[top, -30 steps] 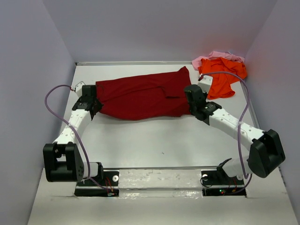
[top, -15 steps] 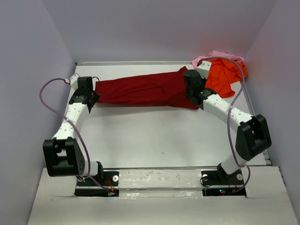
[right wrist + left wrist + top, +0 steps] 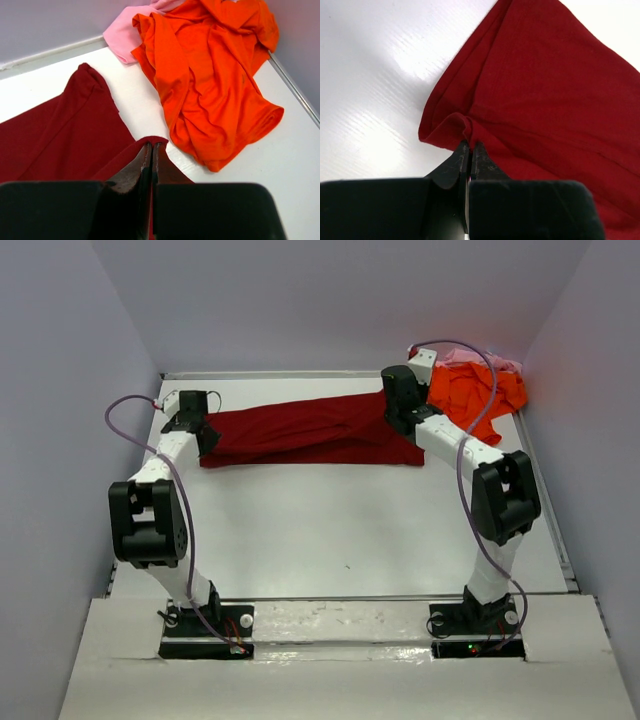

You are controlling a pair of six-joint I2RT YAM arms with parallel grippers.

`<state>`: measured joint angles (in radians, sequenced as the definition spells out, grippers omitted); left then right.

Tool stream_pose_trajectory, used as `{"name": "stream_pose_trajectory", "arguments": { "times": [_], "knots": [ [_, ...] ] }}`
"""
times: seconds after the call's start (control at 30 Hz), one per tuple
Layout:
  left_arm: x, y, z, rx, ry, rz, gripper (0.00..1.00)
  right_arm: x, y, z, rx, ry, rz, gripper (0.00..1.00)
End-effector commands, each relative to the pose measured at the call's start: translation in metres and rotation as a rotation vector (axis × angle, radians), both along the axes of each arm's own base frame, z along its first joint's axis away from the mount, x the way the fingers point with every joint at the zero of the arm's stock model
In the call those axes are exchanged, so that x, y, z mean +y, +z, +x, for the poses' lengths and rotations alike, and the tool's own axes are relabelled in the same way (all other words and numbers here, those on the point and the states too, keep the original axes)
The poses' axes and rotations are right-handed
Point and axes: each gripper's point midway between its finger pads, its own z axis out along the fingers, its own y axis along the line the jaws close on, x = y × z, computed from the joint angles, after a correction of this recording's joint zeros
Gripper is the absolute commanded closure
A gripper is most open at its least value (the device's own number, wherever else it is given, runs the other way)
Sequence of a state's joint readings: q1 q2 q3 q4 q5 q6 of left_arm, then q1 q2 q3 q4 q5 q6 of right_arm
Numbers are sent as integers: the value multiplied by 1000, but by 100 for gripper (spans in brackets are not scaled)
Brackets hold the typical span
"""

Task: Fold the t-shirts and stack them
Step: Fold the tshirt

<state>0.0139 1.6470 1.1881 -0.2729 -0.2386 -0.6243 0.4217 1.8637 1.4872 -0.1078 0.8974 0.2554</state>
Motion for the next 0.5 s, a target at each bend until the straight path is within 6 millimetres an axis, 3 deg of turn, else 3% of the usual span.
{"name": "stream_pose_trajectory", "arguments": {
  "times": [0.0,0.07,0.1,0.2,0.4,0.43,0.47],
  "knots": [
    [5,31,27,-83,18,6,100,0,25,26,-86,-26,2,100],
    [5,22,34,-58,17,8,100,0,29,35,-96,-26,3,100],
    [5,19,40,-53,17,4,100,2,18,40,-76,-23,-11,100],
    [2,11,54,-45,9,-13,100,5,16,51,-71,-19,-27,100],
    [1,-9,74,-6,-6,-11,99,5,-18,70,-18,-5,-47,100],
    [1,-11,75,1,-19,-8,94,7,-27,73,-2,4,-54,78],
    [0,-12,77,2,-24,-15,83,9,-30,74,4,15,-52,65]
  ]
}}
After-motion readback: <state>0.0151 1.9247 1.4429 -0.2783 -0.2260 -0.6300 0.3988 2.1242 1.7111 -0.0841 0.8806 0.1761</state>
